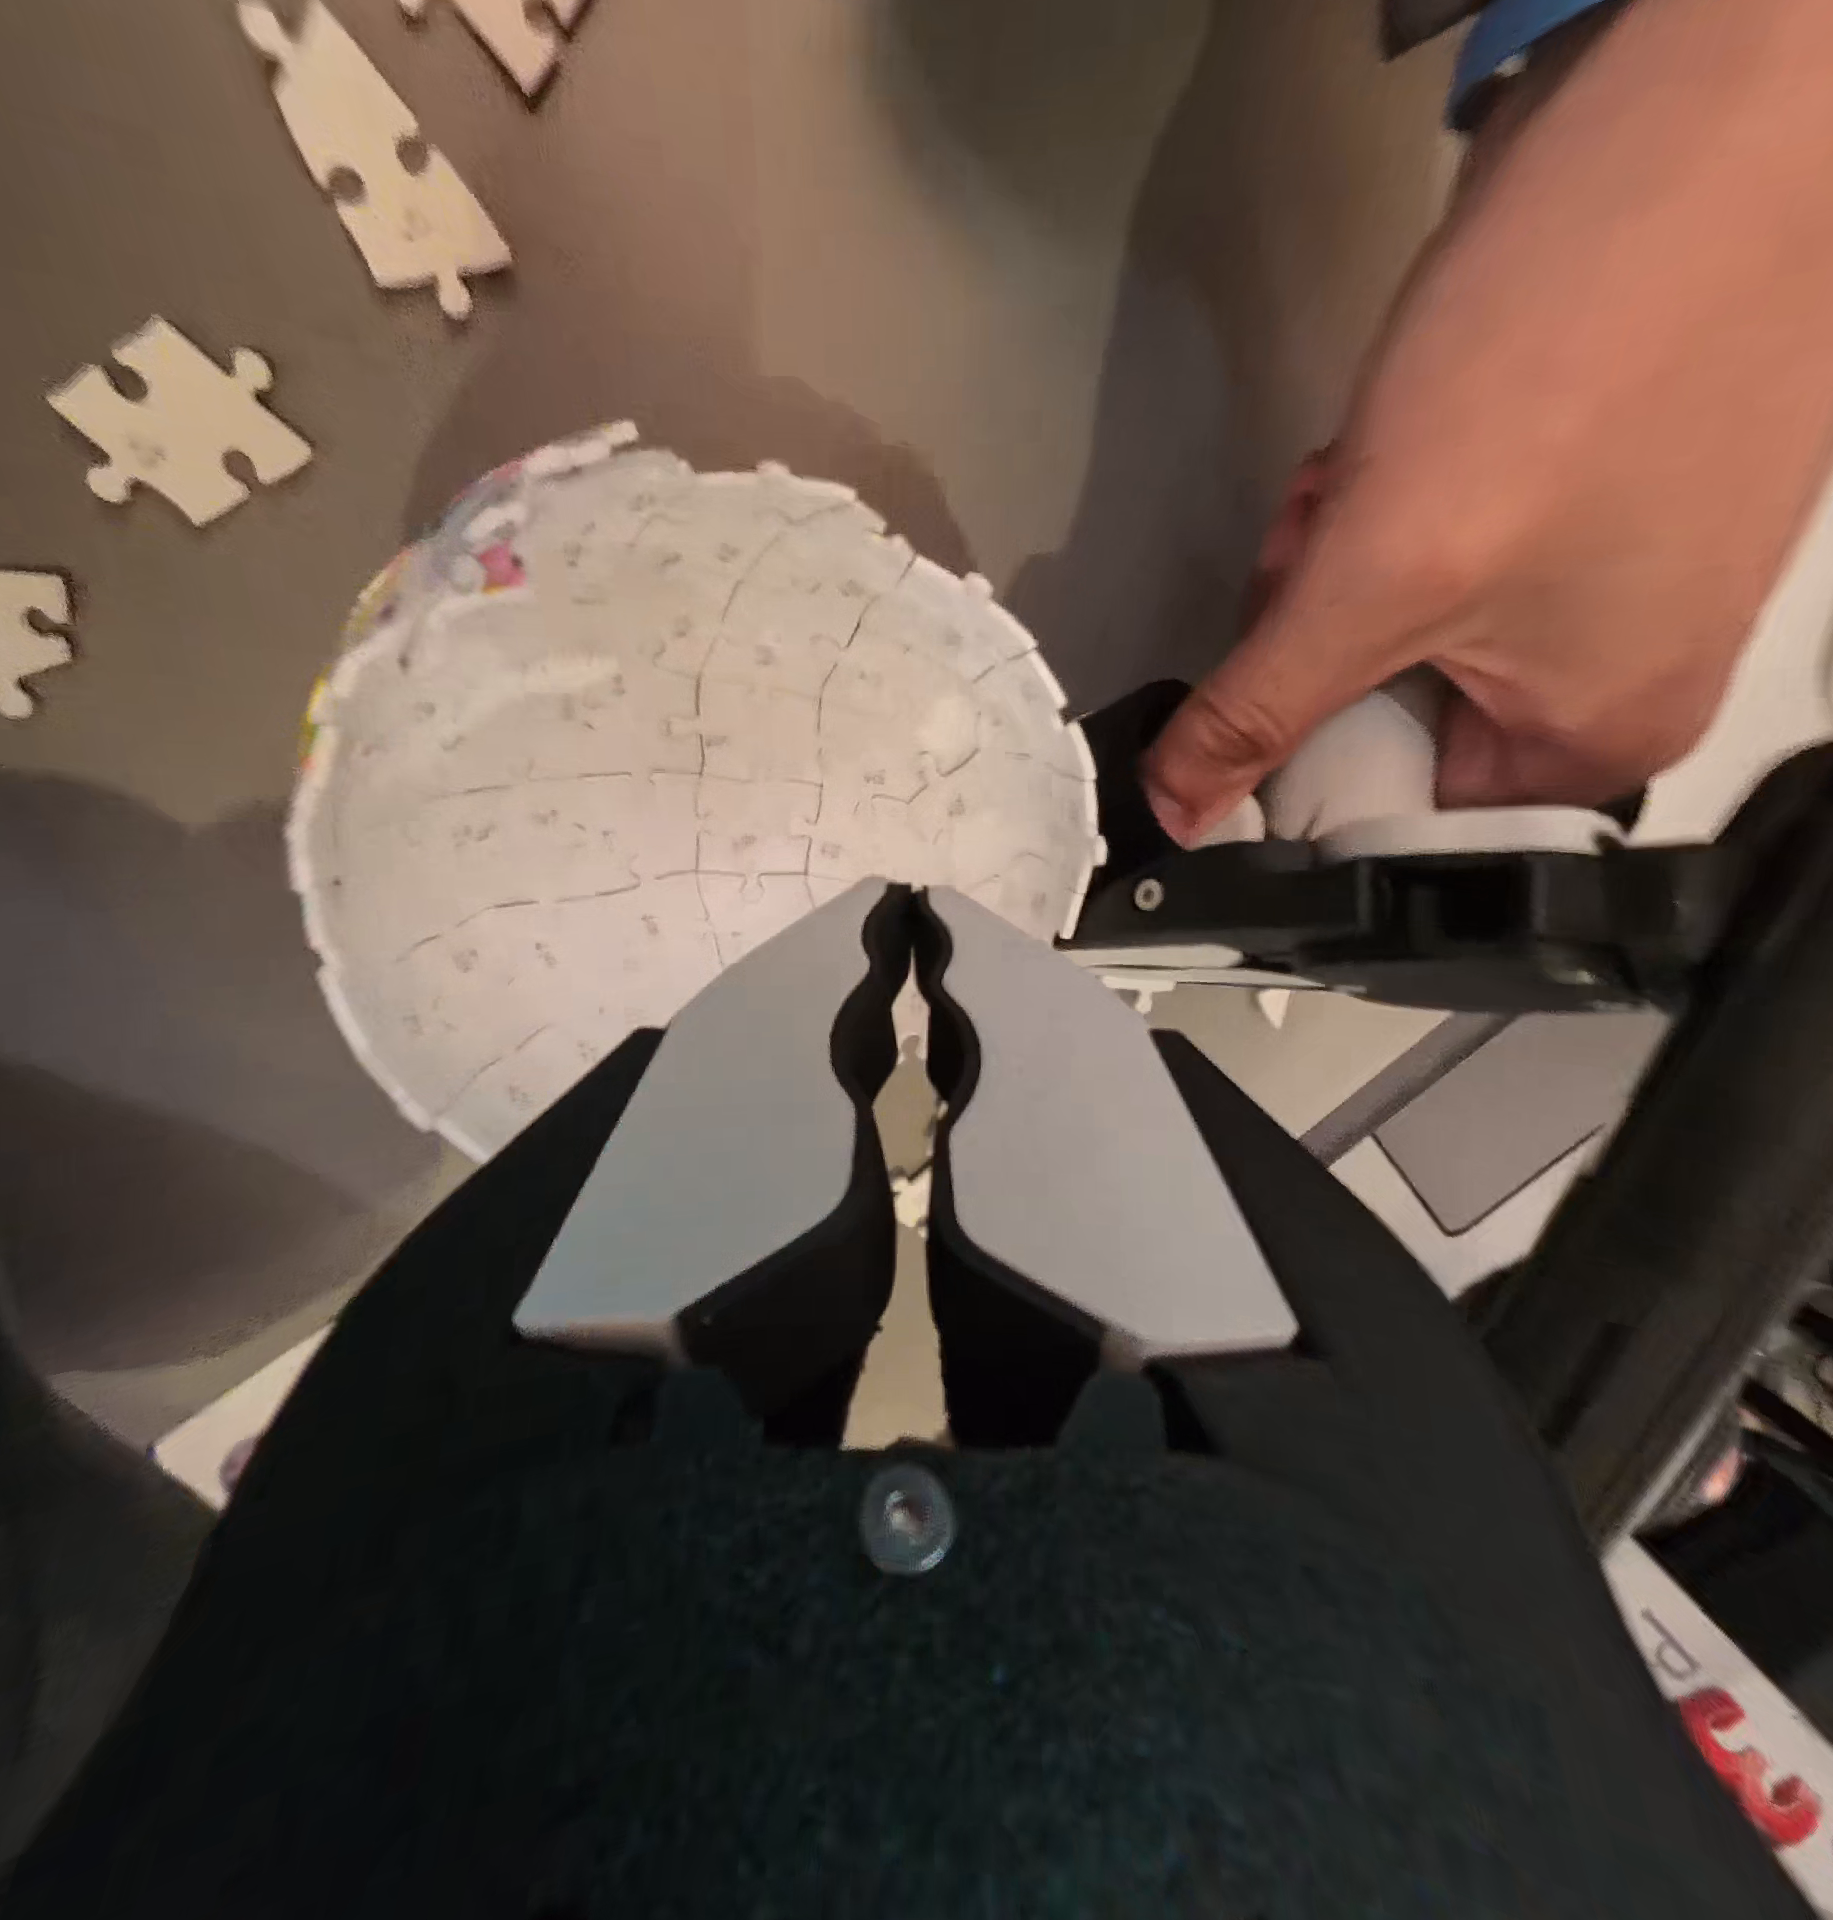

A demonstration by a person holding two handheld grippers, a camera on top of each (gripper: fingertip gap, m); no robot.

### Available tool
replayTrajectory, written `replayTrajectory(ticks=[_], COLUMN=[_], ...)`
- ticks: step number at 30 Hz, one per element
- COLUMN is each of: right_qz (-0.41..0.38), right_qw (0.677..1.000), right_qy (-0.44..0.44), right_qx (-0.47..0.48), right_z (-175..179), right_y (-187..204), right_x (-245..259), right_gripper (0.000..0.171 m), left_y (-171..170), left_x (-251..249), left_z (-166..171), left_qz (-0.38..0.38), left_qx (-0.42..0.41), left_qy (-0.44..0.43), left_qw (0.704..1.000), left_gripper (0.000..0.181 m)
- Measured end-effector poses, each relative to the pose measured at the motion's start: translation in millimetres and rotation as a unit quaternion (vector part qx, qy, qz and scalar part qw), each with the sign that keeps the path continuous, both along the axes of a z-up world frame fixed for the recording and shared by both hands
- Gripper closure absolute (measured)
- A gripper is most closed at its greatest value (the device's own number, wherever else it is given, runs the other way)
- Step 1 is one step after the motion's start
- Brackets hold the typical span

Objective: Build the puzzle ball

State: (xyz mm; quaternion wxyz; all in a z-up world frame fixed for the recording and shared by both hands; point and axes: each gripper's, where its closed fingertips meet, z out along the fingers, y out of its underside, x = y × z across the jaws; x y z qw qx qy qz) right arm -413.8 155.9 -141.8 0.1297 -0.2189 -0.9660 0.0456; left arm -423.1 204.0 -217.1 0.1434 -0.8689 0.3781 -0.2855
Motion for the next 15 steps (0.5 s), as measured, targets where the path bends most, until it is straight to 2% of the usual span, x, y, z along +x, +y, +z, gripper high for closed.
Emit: replayTrajectory(ticks=[3,8,15], right_qz=[0.001,-0.061,-0.076], right_qw=[0.999,0.992,0.986], right_qy=[-0.037,-0.091,-0.101], right_qx=[0.025,0.069,0.106], right_z=[-14,-32,-46], right_y=[1,10,18], right_x=[2,6,7], right_gripper=[0.171,0.171,0.171], left_y=[0,0,-1], left_x=[0,0,1], left_z=[0,0,0], left_qz=[-0.011,-0.027,-0.03], left_qx=[-0.009,-0.016,-0.025], left_qy=[0.006,0.017,0.012], left_qw=[1.0,0.999,0.999], left_gripper=[0.181,0.181,0.181])
